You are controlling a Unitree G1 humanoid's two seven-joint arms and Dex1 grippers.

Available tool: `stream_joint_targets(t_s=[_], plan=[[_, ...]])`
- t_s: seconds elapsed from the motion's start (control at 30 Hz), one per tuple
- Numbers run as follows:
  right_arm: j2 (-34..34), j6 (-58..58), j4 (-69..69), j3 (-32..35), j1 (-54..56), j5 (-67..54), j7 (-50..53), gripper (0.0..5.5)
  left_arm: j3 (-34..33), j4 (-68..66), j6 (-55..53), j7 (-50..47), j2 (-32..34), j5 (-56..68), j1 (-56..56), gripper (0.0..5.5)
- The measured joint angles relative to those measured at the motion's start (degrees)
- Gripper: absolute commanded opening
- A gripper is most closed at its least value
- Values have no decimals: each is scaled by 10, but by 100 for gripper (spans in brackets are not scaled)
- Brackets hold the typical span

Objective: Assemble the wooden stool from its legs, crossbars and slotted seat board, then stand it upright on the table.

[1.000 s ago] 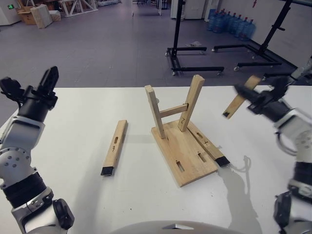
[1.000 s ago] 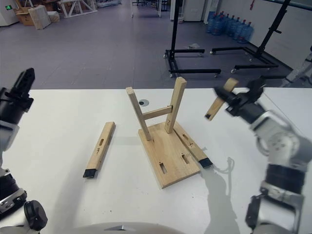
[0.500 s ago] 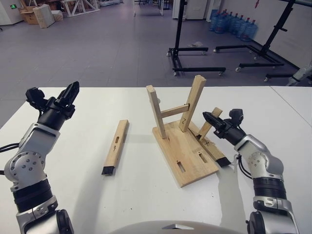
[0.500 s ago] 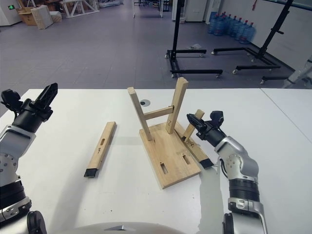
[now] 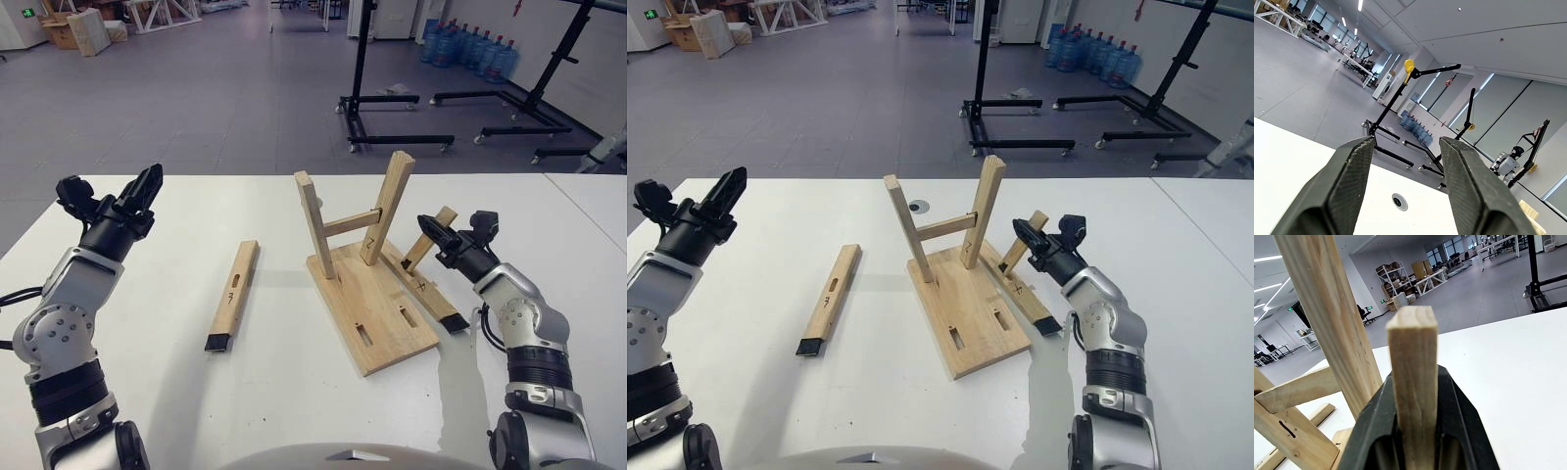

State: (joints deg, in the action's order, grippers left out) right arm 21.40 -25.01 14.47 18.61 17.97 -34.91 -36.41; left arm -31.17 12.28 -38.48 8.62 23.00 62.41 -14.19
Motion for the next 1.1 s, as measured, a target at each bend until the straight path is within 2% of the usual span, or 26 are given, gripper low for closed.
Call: stream_joint_targets(t_s=[0.7, 0.93, 1.1], plan=[[4, 54, 49, -7, 0, 38, -7, 39, 19, 8, 2, 0, -1, -5, 3, 242], [4, 83, 54, -26, -1, 65, -16, 39, 31, 11, 4, 0, -2, -17, 8, 242], [2, 152, 27, -54, -30, 110, -6, 39, 35, 13, 8, 0, -2, -23, 8, 242]])
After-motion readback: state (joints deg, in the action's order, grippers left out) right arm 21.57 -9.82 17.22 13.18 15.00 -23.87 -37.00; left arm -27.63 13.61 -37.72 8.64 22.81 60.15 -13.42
